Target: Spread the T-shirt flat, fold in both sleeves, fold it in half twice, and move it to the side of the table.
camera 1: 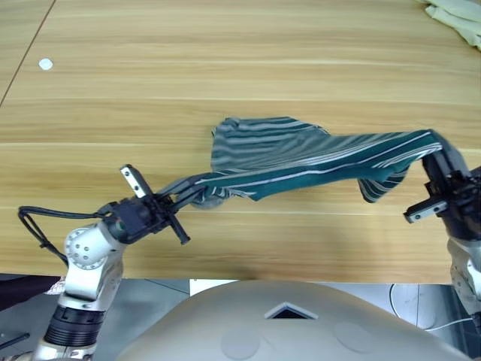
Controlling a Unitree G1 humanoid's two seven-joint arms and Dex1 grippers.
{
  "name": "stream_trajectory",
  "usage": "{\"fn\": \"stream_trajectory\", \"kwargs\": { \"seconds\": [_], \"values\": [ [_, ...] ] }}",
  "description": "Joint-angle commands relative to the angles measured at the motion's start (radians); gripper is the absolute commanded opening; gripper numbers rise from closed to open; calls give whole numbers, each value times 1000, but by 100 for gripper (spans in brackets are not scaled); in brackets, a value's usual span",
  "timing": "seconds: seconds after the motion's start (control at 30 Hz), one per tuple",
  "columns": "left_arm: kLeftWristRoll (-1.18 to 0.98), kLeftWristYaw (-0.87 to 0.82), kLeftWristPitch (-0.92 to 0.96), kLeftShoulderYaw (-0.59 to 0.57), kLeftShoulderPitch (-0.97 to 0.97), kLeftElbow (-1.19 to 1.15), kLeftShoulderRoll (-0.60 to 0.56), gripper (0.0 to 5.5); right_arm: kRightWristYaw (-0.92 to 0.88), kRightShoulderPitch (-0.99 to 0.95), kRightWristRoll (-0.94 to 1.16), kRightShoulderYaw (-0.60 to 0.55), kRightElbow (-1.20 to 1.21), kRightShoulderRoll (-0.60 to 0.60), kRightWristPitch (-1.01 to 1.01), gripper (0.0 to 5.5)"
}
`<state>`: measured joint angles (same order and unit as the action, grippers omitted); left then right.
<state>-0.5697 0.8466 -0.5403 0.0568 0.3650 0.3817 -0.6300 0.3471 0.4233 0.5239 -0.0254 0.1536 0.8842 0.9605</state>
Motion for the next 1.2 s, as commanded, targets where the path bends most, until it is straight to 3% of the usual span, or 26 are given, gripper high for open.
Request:
{"fn": "stream_trajectory", "kwargs": {
  "seconds": [0.03,0.17,0.23,0.3,0.37,0.47,0.57,0.73,0.87,1.03,1.2],
  "values": [
    [27,-83,91,-60,-303,-194,56,0,5,-341,-73,41,-118,-113,-195,3],
    [199,-211,126,-48,-808,-726,193,0,-147,-888,-381,105,-538,-320,-357,3],
    [287,-270,124,-27,-1089,-1055,249,0,-333,-1211,-567,164,-894,-396,-444,3],
    [377,-443,161,-15,-1379,-1345,291,0,-551,-1496,-696,224,-1171,-448,-554,3],
    [455,-704,160,-24,-1625,-1503,288,0,-795,-1705,-775,235,-1295,-459,-612,3],
    [557,-957,24,-38,-1784,-1530,225,0,-1062,-1824,-860,221,-1288,-430,-541,3],
    [659,-1064,-86,-14,-1743,-1528,167,0,-1150,-1775,-936,245,-1260,-414,-445,3],
    [734,-937,-168,37,-1350,-1625,158,0,-912,-1445,-975,318,-1281,-391,-233,3],
    [678,-609,-343,64,-939,-1568,162,0,-525,-1026,-800,328,-1120,-285,3,3],
    [589,-93,-441,294,-450,-1218,74,0,-140,-469,-695,436,-806,-55,45,3],
    [553,-59,-318,292,-366,-1036,36,0,-59,-351,-697,372,-678,-34,-120,3]
  ]
}}
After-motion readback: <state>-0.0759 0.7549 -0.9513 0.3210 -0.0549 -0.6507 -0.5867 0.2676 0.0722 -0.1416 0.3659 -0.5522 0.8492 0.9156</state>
